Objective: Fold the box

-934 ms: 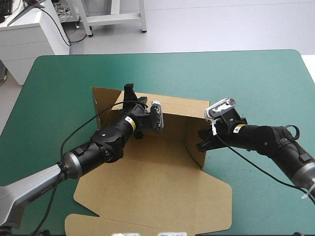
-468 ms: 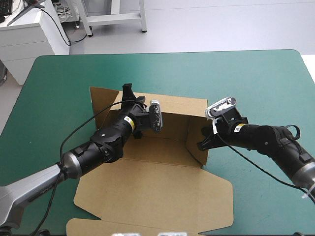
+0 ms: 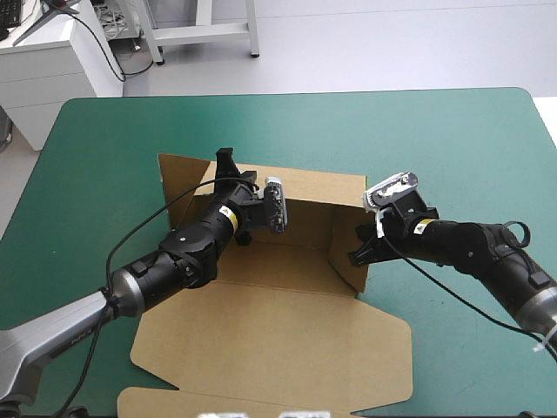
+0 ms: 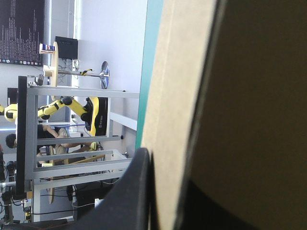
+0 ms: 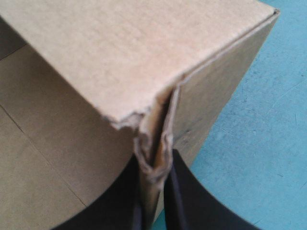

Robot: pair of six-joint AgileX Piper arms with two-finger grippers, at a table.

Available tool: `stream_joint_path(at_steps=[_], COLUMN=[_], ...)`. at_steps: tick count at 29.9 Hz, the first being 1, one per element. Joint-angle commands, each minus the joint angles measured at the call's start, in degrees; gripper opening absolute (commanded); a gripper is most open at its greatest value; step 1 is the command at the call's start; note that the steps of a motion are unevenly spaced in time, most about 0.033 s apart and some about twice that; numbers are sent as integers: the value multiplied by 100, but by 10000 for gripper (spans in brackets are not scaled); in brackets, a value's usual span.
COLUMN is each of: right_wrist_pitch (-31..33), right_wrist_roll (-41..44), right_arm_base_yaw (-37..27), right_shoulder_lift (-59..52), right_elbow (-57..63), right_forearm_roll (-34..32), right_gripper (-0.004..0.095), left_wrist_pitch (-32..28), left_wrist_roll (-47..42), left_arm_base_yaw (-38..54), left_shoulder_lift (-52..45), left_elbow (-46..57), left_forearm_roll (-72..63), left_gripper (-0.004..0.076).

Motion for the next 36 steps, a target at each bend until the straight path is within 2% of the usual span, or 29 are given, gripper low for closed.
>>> stream_joint_path(at_steps=[1, 3, 8, 11, 17, 22, 25, 28, 31, 33, 36], right_wrist_pitch=[113, 162, 239, 284, 749, 494, 102, -305, -348, -331, -327], right_wrist_roll=[-370, -378, -517, -586, -698, -970, -631, 354, 1196, 1507, 1573], right_arm_base_yaw=[33, 33, 33, 33, 33, 114, 340, 503, 543, 543, 543], right_shoulder_lift=[-136, -136, -136, -136, -136, -121, -32, 58, 115, 115, 115], right_elbow=[-159, -159, -159, -159, -302, -364, -364, -364, -388, -391, -401], right_forearm_roll=[139, 139, 173, 188, 201, 143, -315, -1112, -1913, -2323, -2438], right_gripper=[50, 172, 705, 845, 833, 833, 833, 825, 725, 594, 368], left_wrist_pitch=[6, 53, 69, 69, 69, 44, 44, 97, 125, 112, 86], left_wrist_roll=[-180, -180, -143, -184, -184, -184, -184, -184, -184, -184, -200], left_arm_base_yaw=[5, 5, 5, 5, 5, 5, 5, 5, 5, 5, 5], left_shoulder_lift=[-99, -99, -99, -99, -99, -99, -99, -99, -99, -99, -99], left_elbow=[-32, -32, -32, -32, -32, -32, -32, -32, -32, -32, -32], left_forearm_roll=[-287, -287, -312, -312, -312, -298, -287, -287, -287, -287, -287], left_gripper=[-8, -8, -8, -8, -8, -8, -8, -8, -8, -8, -8])
